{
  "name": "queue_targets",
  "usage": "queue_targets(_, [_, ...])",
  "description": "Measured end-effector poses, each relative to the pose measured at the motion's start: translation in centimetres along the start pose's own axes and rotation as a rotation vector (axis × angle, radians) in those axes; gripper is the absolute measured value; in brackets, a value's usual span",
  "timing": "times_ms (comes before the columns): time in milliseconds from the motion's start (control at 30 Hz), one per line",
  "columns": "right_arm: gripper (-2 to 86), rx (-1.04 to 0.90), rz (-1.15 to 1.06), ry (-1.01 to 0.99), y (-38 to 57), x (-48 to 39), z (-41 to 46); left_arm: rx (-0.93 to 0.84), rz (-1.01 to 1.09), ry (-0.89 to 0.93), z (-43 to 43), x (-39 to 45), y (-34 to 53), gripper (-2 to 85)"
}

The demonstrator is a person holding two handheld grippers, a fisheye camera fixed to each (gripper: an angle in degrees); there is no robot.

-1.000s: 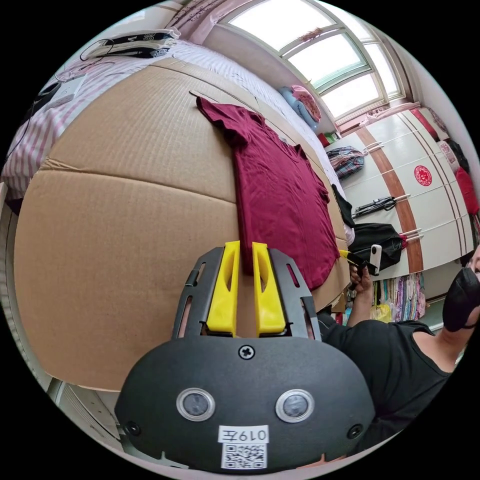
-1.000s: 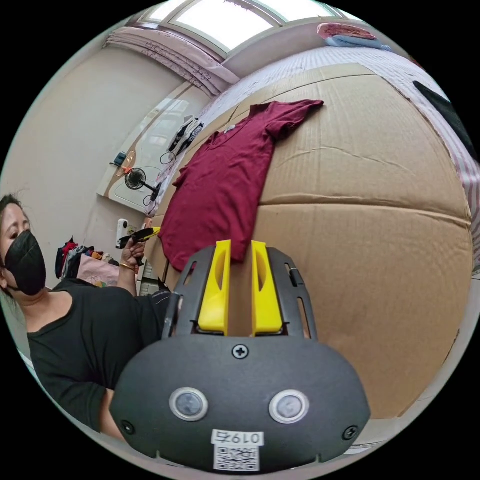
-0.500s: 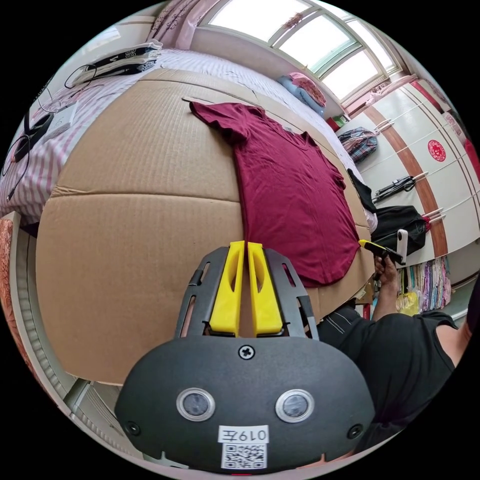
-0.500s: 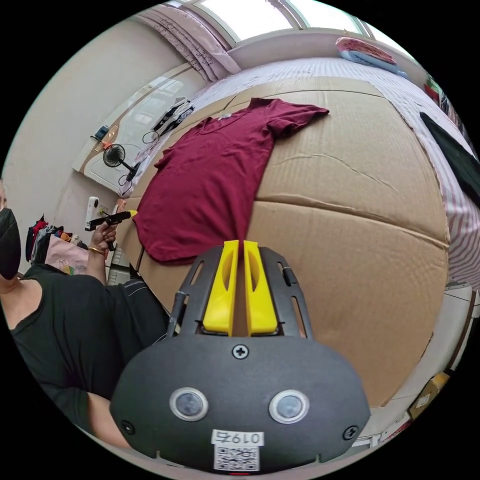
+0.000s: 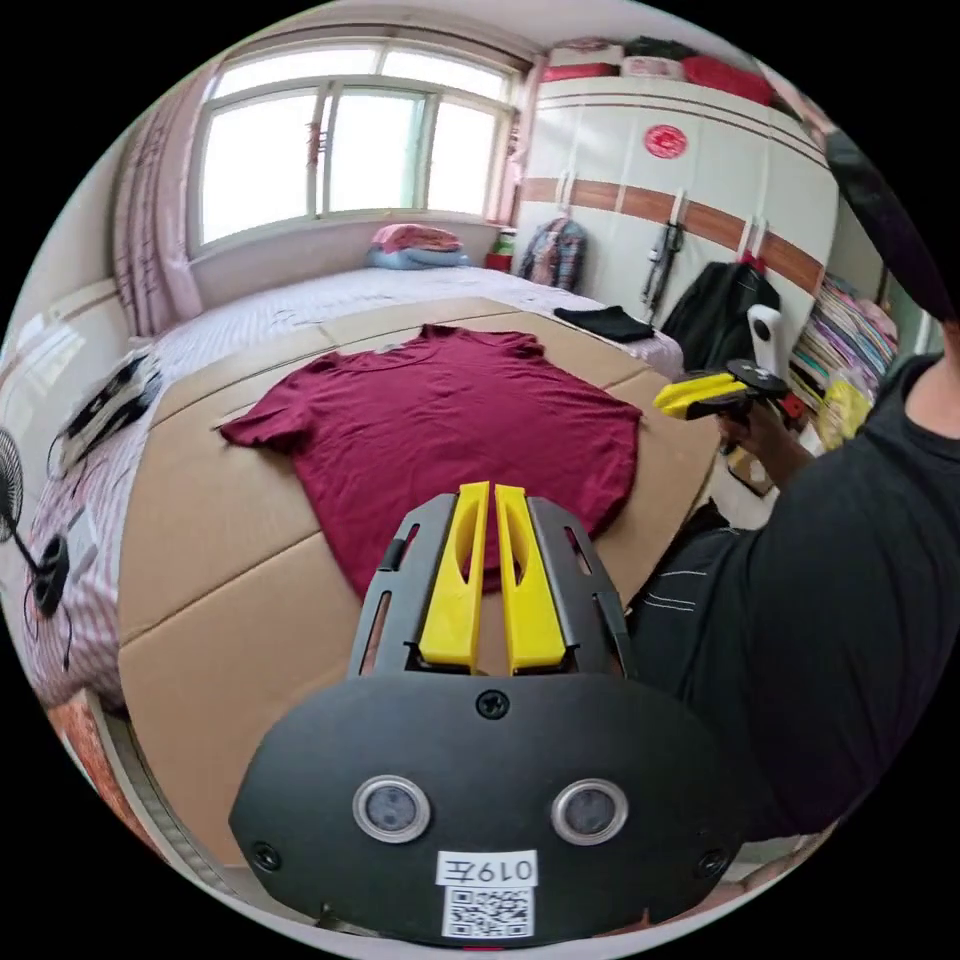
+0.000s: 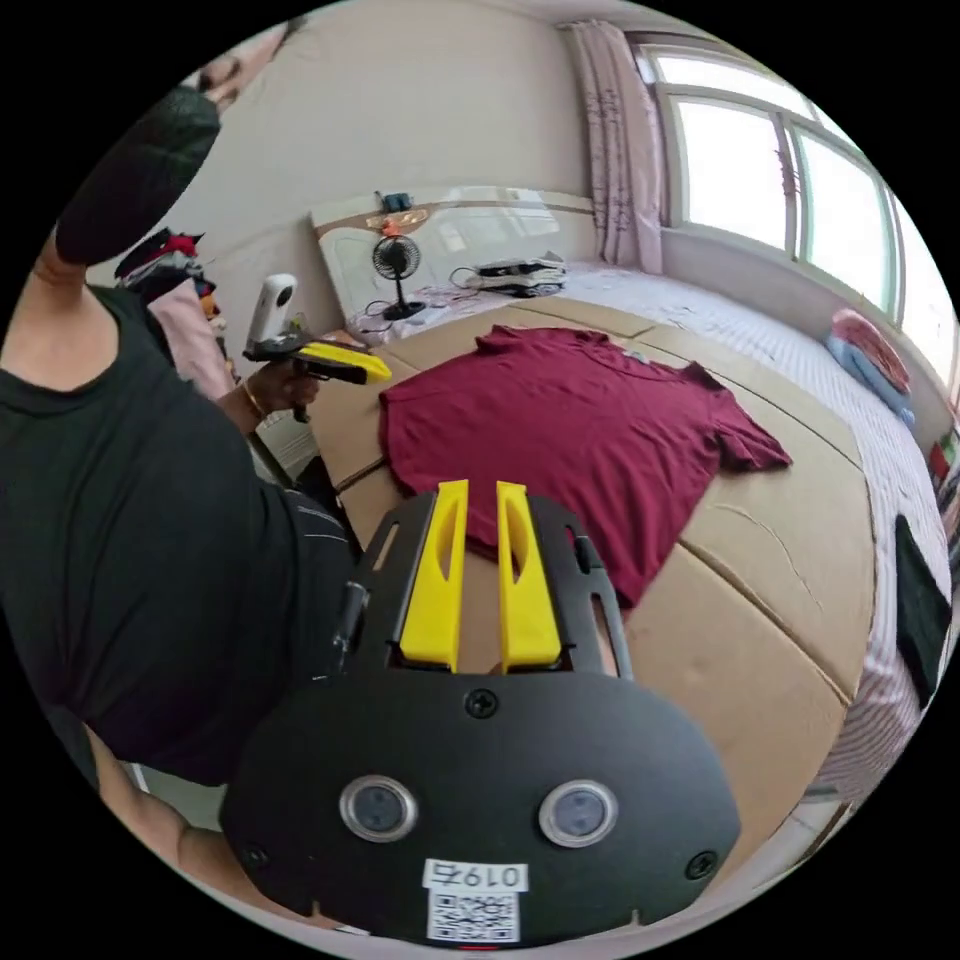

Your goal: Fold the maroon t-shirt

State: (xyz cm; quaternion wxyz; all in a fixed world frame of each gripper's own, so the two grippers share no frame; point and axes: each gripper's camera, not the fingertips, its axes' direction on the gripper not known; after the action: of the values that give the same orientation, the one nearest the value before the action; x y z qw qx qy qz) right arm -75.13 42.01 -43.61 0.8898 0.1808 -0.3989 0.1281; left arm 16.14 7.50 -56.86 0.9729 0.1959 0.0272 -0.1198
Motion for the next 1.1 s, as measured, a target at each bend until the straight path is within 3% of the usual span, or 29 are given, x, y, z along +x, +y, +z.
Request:
queue_targets(100, [5.8,-0.127,-0.202,0.065,-0.3,-6.0,5.4,-0.055,0.181,0.015,1.8,6.3,-3.6,1.1])
queue_targets(267, [8.4,-0.260,-0.375,0.174,1.8,-11.0,11.6,-0.102,0.285,-0.016,2.3,10.5,-6.4,1.3])
queue_targets(467, [6.7,-0.262,-0.400,0.217,4.0,-11.9,14.1,-0.165,0.388,-0.150,2.2,13.3,-8.9,1.8])
queue_targets(833, [-0.3,-0.260,-0.448,0.274,7.7,-12.6,17.5,-0.209,0.473,-0.174,0.9,14.0,-12.6,1.5])
queue_targets(1100, [-0.9,-0.276,-0.462,0.246,9.6,-12.3,19.0,-0.253,0.524,-0.184,-0.8,13.1,-13.5,0.9])
